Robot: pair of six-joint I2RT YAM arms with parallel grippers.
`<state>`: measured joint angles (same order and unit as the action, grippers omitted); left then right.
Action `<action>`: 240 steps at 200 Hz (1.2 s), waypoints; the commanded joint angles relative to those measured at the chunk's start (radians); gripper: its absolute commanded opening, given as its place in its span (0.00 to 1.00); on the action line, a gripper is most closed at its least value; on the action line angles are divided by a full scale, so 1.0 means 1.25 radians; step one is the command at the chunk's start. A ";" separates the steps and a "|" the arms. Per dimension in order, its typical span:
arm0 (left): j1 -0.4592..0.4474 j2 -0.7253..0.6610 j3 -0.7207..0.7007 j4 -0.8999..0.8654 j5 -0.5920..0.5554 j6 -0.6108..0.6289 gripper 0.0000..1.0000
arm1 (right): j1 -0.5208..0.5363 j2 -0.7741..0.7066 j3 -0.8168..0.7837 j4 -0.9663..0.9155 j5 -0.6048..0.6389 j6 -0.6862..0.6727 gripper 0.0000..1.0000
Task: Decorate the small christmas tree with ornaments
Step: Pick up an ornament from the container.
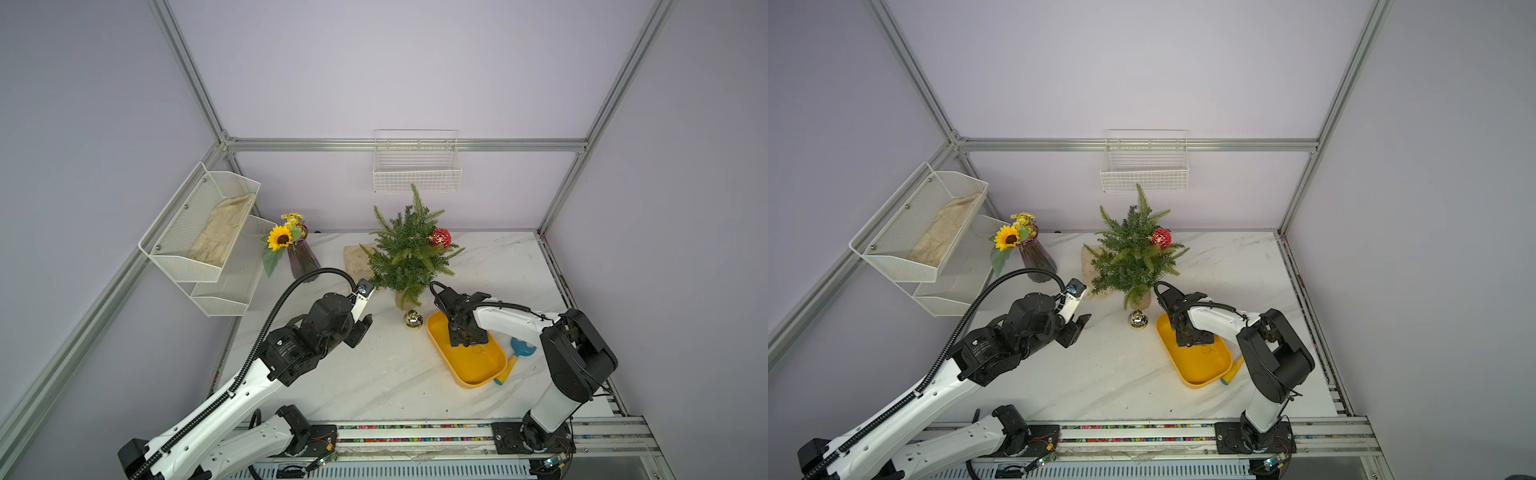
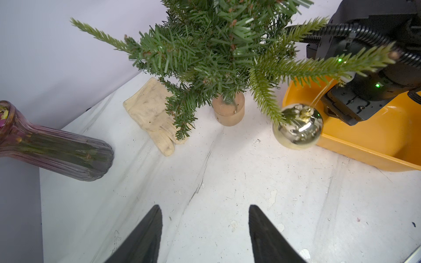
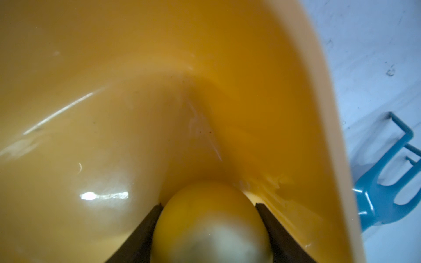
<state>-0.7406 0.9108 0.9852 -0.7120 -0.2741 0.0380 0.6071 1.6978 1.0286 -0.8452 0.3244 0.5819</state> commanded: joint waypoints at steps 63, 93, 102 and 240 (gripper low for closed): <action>0.003 0.011 -0.019 0.040 0.011 0.006 0.61 | 0.004 -0.129 0.026 -0.036 -0.006 0.018 0.62; 0.002 0.018 -0.004 0.064 0.033 -0.003 0.60 | 0.003 -0.208 0.065 -0.082 -0.021 0.019 0.61; 0.003 0.019 0.000 0.075 0.031 -0.005 0.60 | 0.004 -0.236 0.081 -0.093 -0.026 0.018 0.61; 0.184 0.027 0.098 0.073 0.140 -0.120 0.62 | 0.004 -0.363 0.421 -0.041 -0.332 -0.094 0.54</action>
<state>-0.5968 0.9741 0.9909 -0.6300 -0.2108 -0.0601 0.6071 1.2251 1.4803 -0.9516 0.0498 0.5106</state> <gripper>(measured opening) 0.618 0.586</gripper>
